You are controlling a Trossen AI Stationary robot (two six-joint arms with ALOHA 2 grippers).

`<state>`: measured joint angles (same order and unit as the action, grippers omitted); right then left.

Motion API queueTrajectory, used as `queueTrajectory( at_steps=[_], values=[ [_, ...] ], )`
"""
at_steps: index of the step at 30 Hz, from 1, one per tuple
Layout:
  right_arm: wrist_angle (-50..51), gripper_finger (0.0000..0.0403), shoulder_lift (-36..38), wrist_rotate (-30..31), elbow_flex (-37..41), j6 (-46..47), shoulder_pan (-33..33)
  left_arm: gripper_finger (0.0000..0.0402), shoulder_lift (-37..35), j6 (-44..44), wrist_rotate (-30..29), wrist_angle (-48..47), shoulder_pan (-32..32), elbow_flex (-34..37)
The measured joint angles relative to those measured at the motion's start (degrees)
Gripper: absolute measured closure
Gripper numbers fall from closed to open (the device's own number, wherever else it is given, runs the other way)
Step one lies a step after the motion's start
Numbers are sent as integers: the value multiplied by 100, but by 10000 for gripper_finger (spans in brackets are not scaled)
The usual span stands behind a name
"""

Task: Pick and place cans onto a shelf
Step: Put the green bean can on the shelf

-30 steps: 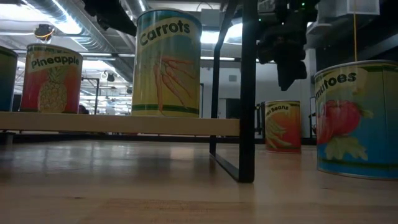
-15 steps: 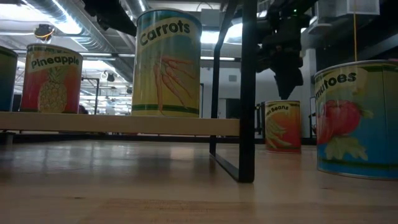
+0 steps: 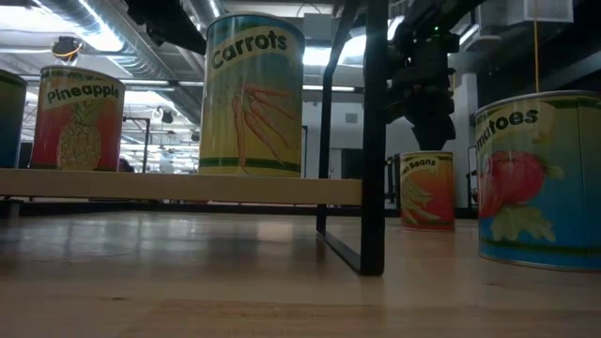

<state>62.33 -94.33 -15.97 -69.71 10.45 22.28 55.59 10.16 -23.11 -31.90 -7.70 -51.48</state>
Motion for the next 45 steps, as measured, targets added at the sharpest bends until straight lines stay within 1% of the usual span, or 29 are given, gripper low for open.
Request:
queueTrajectory(
  at_steps=[4,6,17,28,30,36,45],
  values=[
    [-15,305,-67,-23,-1,-84,2,358,0,1,0,0,2,1],
    [-14,313,-86,-49,-4,-117,4,358,0,1,0,0,2,2],
    [-31,393,-93,-55,-15,-198,4,358,0,-3,0,0,2,0],
    [-23,401,-117,24,-120,-350,2,358,0,-20,-2,2,2,2],
    [-44,401,-141,98,-247,-409,0,358,0,-20,-10,2,2,1],
    [-16,401,-132,67,-884,-516,2,358,0,-20,-30,2,1,1],
    [-40,402,-125,23,-2372,-795,0,358,-20,-23,-183,9,2,1]
  ],
)
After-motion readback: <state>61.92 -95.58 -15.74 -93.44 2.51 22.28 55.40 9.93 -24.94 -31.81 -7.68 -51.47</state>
